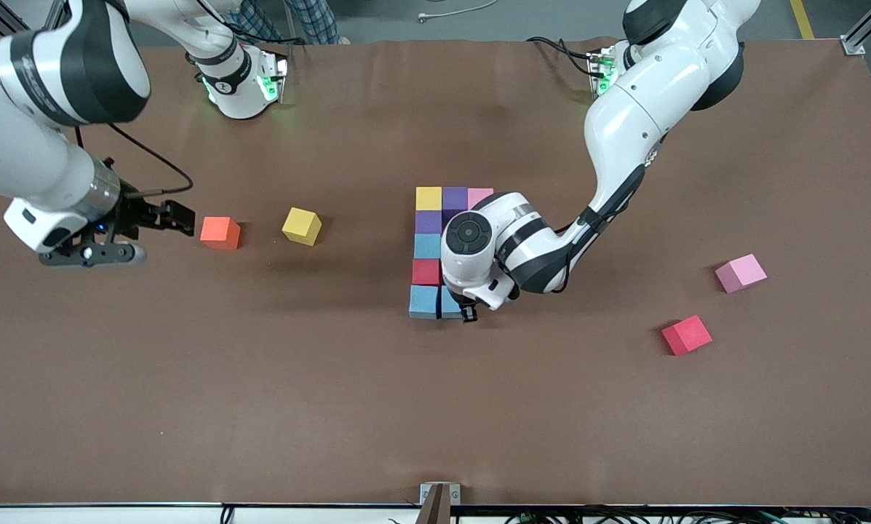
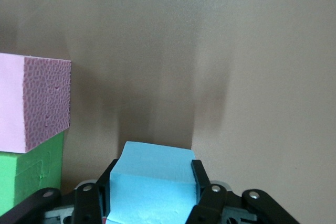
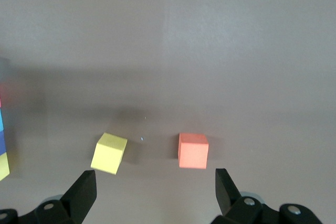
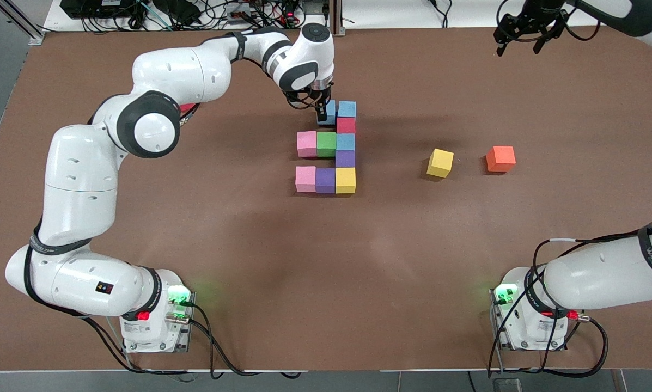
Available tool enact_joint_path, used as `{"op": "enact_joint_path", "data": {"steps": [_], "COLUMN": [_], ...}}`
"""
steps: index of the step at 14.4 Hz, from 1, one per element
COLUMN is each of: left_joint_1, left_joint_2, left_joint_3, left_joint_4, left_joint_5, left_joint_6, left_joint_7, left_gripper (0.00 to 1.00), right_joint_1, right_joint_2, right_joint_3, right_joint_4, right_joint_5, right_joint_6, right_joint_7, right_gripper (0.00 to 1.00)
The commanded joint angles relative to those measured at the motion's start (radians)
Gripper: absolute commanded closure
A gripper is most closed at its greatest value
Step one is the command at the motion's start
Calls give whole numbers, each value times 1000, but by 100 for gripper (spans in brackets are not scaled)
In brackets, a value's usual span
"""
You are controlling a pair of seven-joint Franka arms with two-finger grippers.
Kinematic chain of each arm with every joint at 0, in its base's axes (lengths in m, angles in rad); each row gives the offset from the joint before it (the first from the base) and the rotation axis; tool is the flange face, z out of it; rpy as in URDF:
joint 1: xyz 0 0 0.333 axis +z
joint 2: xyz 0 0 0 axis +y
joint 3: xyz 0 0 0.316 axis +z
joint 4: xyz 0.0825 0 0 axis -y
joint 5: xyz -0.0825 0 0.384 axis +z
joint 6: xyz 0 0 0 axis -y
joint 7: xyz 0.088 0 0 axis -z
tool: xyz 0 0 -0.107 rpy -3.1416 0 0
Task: Arrange 11 blocks into digit 3
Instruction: 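Release blue and withdraw the right gripper while the left gripper holds blue, then release the blue cube and move the left gripper toward the red cube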
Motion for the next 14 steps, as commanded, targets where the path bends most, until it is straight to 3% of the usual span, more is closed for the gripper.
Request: {"op": "enact_joint_path", "data": {"steps": [1, 4, 9, 11, 12, 14], "left_joint_1": [-4, -5, -10, -10, -10, -8], "left_joint_2": [10, 17, 19, 19, 19, 19], "left_joint_3": [2, 2, 2, 2, 2, 2], "left_joint_4": [2, 2, 2, 2, 2, 2], "left_joint_5": [24, 24, 22, 22, 22, 21], "left_joint_6": [22, 25, 31, 31, 31, 31], "left_joint_7": [-5, -5, -5, -5, -5, -6], "left_gripper": [78, 78, 78, 76, 70, 35], "right_joint_1": [-77, -146, -163, -163, -165, -166], "right_joint_2": [-106, -130, -143, -135, -120, -92], "right_joint_3": [57, 121, 129, 125, 122, 114], "right_joint_4": [-93, -86, -64, 10, 78, 155], "right_joint_5": [-21, -21, -18, -17, -12, -6], "right_joint_6": [5, -39, -76, -141, -206, -280], "right_joint_7": [7, 7, 6, 10, 9, 8], "right_gripper": [0, 0, 0, 0, 0, 0]}}
